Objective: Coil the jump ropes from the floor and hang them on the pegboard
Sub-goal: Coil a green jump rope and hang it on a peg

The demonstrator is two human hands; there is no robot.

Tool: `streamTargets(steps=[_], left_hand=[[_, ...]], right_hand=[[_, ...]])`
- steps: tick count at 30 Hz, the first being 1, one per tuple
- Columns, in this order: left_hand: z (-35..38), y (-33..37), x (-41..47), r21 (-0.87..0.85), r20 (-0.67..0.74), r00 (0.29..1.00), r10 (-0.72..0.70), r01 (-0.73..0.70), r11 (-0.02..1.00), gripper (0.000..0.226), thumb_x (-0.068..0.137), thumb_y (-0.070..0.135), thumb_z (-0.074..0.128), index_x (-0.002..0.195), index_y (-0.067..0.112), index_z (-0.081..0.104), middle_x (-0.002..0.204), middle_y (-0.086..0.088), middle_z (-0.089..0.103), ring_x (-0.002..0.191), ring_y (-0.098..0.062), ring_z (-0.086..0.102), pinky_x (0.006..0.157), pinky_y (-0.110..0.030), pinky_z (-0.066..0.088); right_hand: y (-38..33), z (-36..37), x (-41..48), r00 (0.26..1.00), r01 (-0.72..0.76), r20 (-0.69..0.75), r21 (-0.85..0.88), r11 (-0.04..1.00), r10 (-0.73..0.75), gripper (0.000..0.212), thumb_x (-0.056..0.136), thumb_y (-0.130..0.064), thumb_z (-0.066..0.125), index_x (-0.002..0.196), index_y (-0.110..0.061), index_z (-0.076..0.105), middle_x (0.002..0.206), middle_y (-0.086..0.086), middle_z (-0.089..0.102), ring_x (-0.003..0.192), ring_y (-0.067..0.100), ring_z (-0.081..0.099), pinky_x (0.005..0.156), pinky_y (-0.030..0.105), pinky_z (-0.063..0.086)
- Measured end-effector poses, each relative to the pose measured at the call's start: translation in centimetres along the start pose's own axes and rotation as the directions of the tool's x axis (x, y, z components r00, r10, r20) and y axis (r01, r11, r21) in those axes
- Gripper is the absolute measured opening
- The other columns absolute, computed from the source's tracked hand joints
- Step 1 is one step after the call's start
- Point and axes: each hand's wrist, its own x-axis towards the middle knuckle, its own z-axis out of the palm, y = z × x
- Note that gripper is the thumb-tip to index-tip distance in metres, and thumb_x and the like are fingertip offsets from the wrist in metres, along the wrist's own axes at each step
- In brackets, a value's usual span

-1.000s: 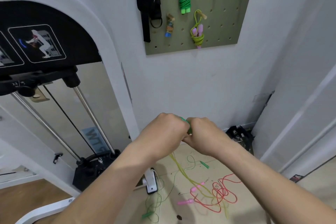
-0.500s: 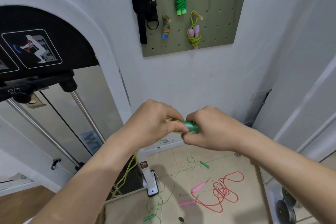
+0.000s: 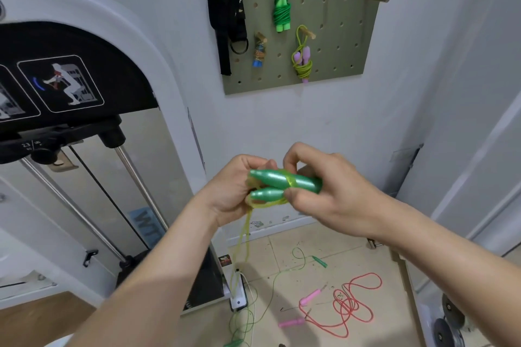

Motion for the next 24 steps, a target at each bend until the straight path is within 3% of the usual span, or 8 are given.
streamTargets(steps=[2, 5, 10, 13, 15, 17, 19, 24], left_hand=[[1.3, -0.9, 0.1, -0.123, -0.097, 0.995, -0.008, -0.004, 0.992, 0.053, 0.091, -0.008, 0.043, 0.051, 0.016, 0.068, 0.042, 0.007, 0.046, 0.033, 0.000, 0.030, 0.036, -0.014, 0.018], [2.7, -1.9, -0.1, -0.122, -0.218, 0.974, 0.059, -0.087, 0.989, 0.050, 0.094, -0.006, 0.042, 0.059, 0.016, 0.070, 0.047, 0.001, 0.048, 0.034, -0.004, 0.027, 0.036, -0.012, 0.020], [3.7, -3.6, -0.5, 0.302, -0.375, 0.899, 0.224, -0.110, 0.947, 0.034, 0.097, 0.011, 0.050, 0.066, 0.020, 0.059, 0.051, 0.005, 0.047, 0.047, -0.012, 0.033, 0.046, -0.020, 0.029], [4.2, -4.3, -1.5, 0.671, -0.200, 0.921, 0.336, -0.121, 0.731, 0.024, 0.099, 0.021, 0.047, 0.082, 0.026, 0.064, 0.054, 0.009, 0.041, 0.052, -0.008, 0.036, 0.051, -0.026, 0.032], [4.3, -4.6, -2.0, 0.869, -0.090, 0.926, 0.366, -0.107, 0.483, 0.019, 0.099, 0.025, 0.043, 0.093, 0.019, 0.061, 0.060, 0.010, 0.044, 0.058, -0.010, 0.043, 0.056, -0.031, 0.037], [4.4, -4.3, -2.3, 0.975, -0.011, 0.925, 0.379, -0.073, 0.208, 0.017, 0.097, 0.028, 0.042, 0.093, 0.020, 0.056, 0.071, 0.009, 0.052, 0.066, -0.016, 0.052, 0.057, -0.032, 0.041], [4.3, -3.9, -2.5, 0.997, 0.050, 0.920, 0.389, -0.070, 0.039, 0.007, 0.090, 0.024, 0.055, 0.088, 0.018, 0.058, 0.072, 0.004, 0.058, 0.062, -0.023, 0.058, 0.051, -0.031, 0.044], [3.2, -2.7, -2.3, 0.979, 0.203, 0.851, 0.484, -0.184, -0.086, 0.017, 0.066, 0.004, 0.077, 0.067, 0.011, 0.062, 0.061, -0.002, 0.054, 0.050, -0.026, 0.053, 0.041, -0.032, 0.046]], right_hand=[[0.3, 0.1, 0.0, 0.992, -0.090, -0.066, 0.195, 0.977, 0.104, 0.012, 0.076, -0.020, 0.056, 0.082, -0.022, 0.045, 0.052, 0.006, 0.048, 0.050, 0.017, 0.037, 0.048, 0.037, 0.033], [1.4, 0.8, -0.2, 0.959, -0.194, -0.131, 0.345, 0.918, 0.252, 0.010, 0.076, -0.022, 0.053, 0.081, -0.018, 0.045, 0.049, 0.001, 0.051, 0.047, 0.015, 0.040, 0.046, 0.026, 0.034], [2.4, 1.9, -0.1, 0.885, -0.280, -0.196, 0.499, 0.820, 0.422, 0.011, 0.085, -0.013, 0.053, 0.080, -0.017, 0.044, 0.047, -0.003, 0.049, 0.045, 0.015, 0.036, 0.038, 0.017, 0.026], [2.9, 1.6, -0.2, 0.856, -0.296, -0.258, 0.465, 0.835, 0.447, 0.013, 0.085, -0.009, 0.054, 0.083, -0.016, 0.043, 0.051, 0.001, 0.053, 0.042, 0.010, 0.039, 0.041, 0.019, 0.030], [3.4, 1.3, -0.6, 0.865, -0.323, -0.269, 0.349, 0.880, 0.424, 0.017, 0.082, -0.016, 0.058, 0.087, -0.015, 0.042, 0.054, 0.000, 0.055, 0.047, 0.011, 0.042, 0.046, 0.023, 0.035], [3.6, 1.4, -1.2, 0.886, -0.337, -0.246, 0.242, 0.910, 0.393, 0.026, 0.079, -0.021, 0.061, 0.091, -0.013, 0.039, 0.057, 0.001, 0.051, 0.051, 0.014, 0.038, 0.049, 0.027, 0.033], [3.8, 1.5, -1.6, 0.907, -0.326, -0.230, 0.144, 0.934, 0.352, 0.029, 0.078, -0.024, 0.061, 0.090, -0.016, 0.035, 0.059, 0.001, 0.046, 0.052, 0.015, 0.032, 0.049, 0.029, 0.031], [3.3, 1.0, -2.0, 0.959, -0.246, -0.168, -0.094, 0.965, 0.228, 0.033, 0.076, -0.035, 0.057, 0.086, -0.021, 0.028, 0.060, 0.007, 0.044, 0.056, 0.029, 0.040, 0.050, 0.036, 0.032]])
